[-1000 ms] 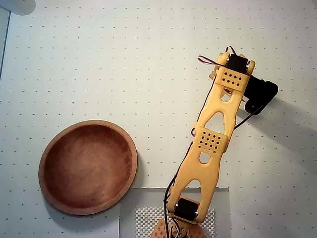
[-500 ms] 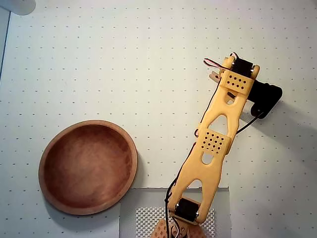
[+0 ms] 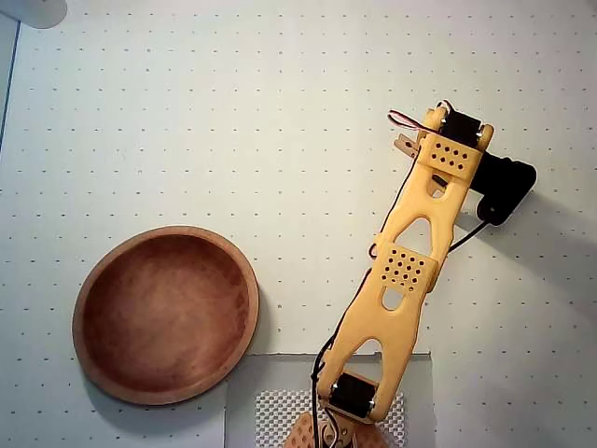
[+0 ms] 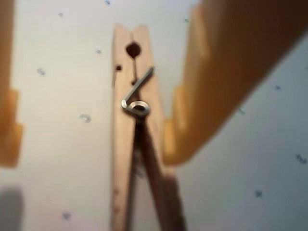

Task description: Grasp a clothespin and put it in the bowl.

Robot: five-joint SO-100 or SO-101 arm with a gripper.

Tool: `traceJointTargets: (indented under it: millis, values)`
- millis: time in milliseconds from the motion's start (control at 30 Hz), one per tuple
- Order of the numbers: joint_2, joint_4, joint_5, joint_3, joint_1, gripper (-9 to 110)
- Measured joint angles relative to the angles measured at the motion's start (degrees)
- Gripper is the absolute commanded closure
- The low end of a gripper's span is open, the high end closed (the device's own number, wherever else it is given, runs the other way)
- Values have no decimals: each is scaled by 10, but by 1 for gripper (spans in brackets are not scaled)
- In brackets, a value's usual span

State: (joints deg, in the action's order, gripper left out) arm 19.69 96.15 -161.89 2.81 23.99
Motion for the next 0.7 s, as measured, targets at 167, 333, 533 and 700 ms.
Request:
traceJointTargets:
  millis: [167, 333, 533, 700]
  values:
    - [0, 0, -16, 0, 13, 83]
    - [0, 0, -18, 0, 24, 83]
    - [0, -3, -20, 0, 41, 83]
    - [-1, -41, -20, 0, 38, 83]
